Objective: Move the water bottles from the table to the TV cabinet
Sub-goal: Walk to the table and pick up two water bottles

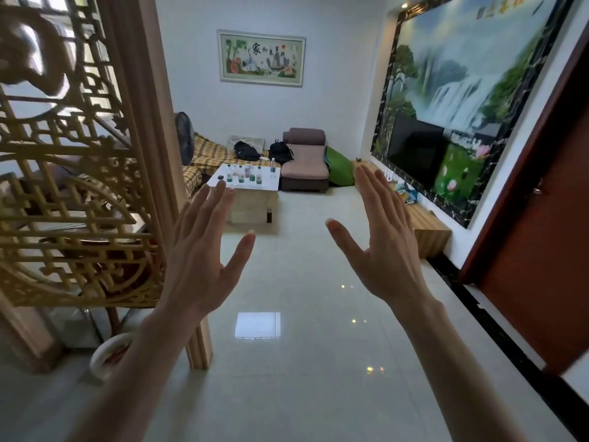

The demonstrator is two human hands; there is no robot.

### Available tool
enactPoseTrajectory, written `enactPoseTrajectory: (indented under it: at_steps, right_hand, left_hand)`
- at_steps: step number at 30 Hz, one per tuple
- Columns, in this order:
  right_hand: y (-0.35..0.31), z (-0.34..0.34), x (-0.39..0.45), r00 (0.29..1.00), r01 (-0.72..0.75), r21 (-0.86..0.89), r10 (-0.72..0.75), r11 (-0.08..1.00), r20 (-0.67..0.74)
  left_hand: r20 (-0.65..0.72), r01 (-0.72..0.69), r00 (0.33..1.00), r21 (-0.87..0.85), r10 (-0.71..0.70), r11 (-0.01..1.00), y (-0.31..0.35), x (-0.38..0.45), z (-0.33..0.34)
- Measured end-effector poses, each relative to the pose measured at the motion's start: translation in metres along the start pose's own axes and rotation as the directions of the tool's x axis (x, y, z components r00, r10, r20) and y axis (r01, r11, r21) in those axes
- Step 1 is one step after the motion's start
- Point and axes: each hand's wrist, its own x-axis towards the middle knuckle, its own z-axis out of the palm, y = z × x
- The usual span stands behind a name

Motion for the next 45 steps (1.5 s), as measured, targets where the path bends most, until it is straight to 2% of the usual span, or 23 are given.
enactPoseTrajectory:
  at_steps: [12,22,32,38,45]
  right_hand:
    - [0.138,0.133,0.139,1.0,-0.013,0.055,0.013,0.998,0.004]
    - [0.211,0.248,0.247,0.998,0.035,0.092,-0.039,0.995,0.04]
    - [0.264,0.393,0.356,0.996,0.032,0.106,-0.041,0.994,0.083]
    - [0.287,0.486,0.423,0.998,-0.041,0.145,0.032,0.989,0.062]
    - [0.315,0.564,0.488,0.998,-0.011,0.13,0.003,0.992,0.061]
  left_hand:
    - [-0.005,0.049,0.999,0.042,-0.049,0.998,-0.064,0.148,0.164]
    - [-0.008,0.098,0.995,0.069,-0.097,0.993,-0.133,0.239,0.272]
    - [-0.021,0.098,0.995,0.045,-0.097,0.994,-0.254,0.344,0.388]
    - [-0.024,0.111,0.994,0.011,-0.111,0.994,-0.34,0.416,0.441]
    - [-0.013,0.12,0.993,-0.023,-0.121,0.992,-0.398,0.476,0.497]
